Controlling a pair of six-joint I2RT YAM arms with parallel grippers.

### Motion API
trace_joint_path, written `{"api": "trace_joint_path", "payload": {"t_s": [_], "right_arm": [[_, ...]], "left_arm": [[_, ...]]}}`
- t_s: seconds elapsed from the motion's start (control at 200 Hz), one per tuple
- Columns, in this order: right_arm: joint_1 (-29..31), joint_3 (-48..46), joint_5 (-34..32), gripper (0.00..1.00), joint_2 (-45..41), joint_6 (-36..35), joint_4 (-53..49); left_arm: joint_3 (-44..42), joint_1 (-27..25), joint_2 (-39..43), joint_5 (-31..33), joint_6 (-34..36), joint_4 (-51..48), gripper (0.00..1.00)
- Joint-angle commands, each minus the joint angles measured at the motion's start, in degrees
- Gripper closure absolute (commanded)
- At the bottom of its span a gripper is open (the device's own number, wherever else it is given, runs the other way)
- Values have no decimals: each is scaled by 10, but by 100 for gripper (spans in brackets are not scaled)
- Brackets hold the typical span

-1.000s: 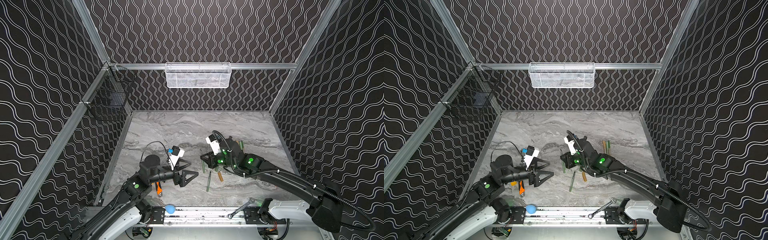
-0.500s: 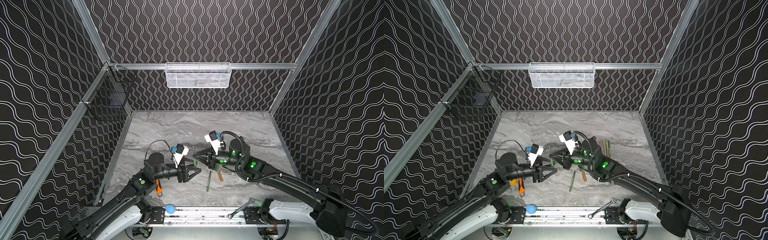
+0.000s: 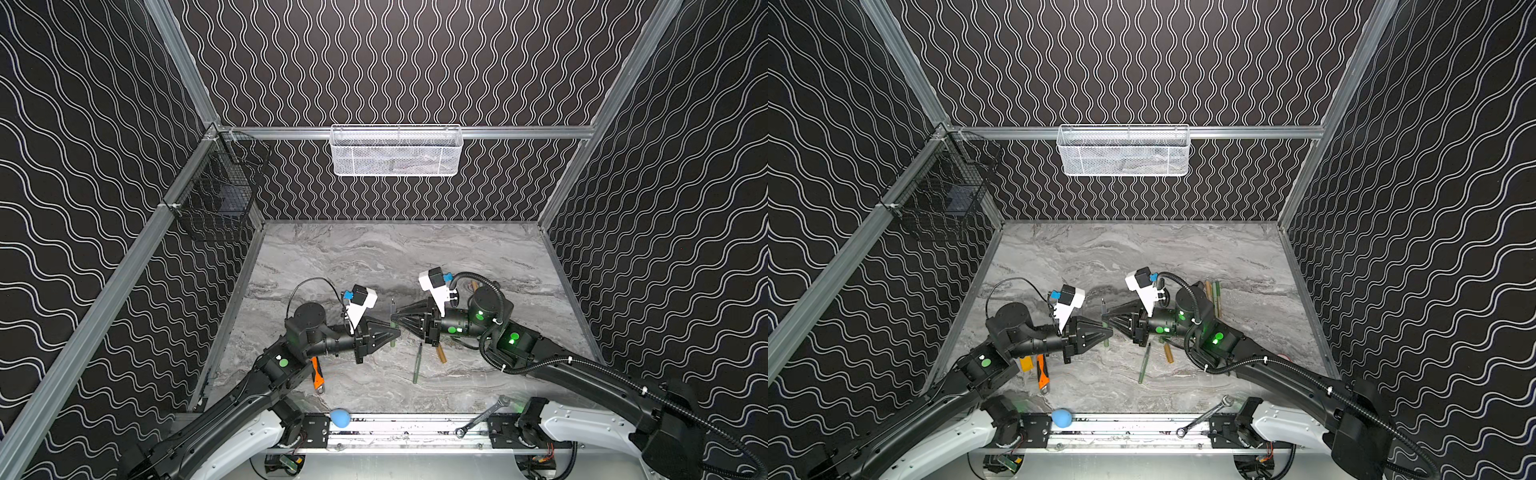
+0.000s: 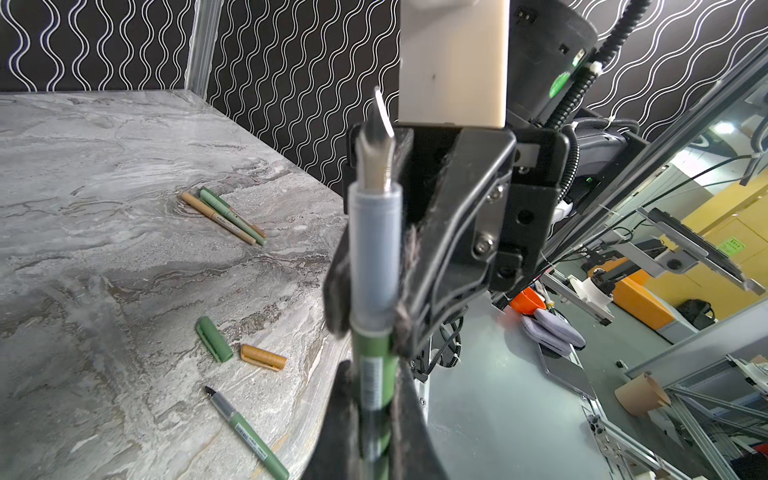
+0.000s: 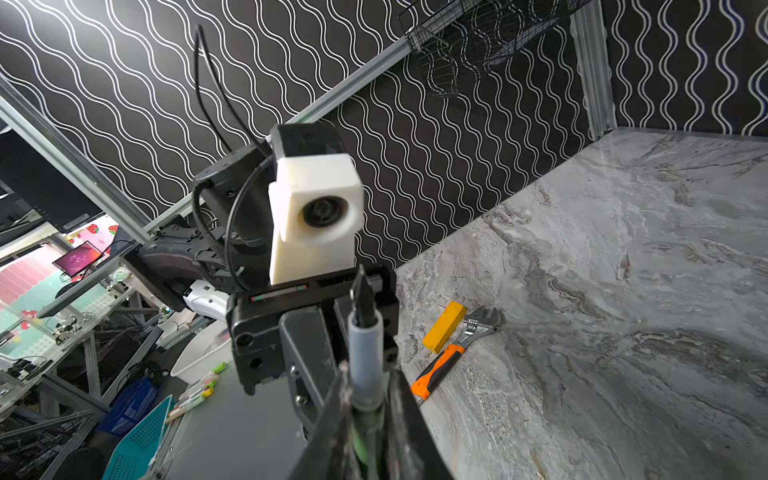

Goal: Insert the pens into the pen caps

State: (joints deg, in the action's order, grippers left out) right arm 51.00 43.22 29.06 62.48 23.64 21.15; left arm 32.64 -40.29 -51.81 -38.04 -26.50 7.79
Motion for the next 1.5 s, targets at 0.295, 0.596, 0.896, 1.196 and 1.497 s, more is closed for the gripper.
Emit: {"api": "trace_joint_path", "payload": {"t_s": [0.295,0.596,0.896,1.196,1.497], "right_arm": [[-67,-25,-164,39,-53,-22,-276],[-142,7,-222,41,66,-44,-448],[-159,24,-206,52,179,-80,-494],[-159,13,-199,61,218,-77,-496],[-153,16,-197,70,239,-74,-500]], "left_arm": [[116,2,-28,77,96,-274,100],[154,4,-26,73,157,-384,100],[152,4,0,59,174,-409,100],[148,5,-6,61,178,-406,100],[144,7,-7,59,177,-401,100]]}}
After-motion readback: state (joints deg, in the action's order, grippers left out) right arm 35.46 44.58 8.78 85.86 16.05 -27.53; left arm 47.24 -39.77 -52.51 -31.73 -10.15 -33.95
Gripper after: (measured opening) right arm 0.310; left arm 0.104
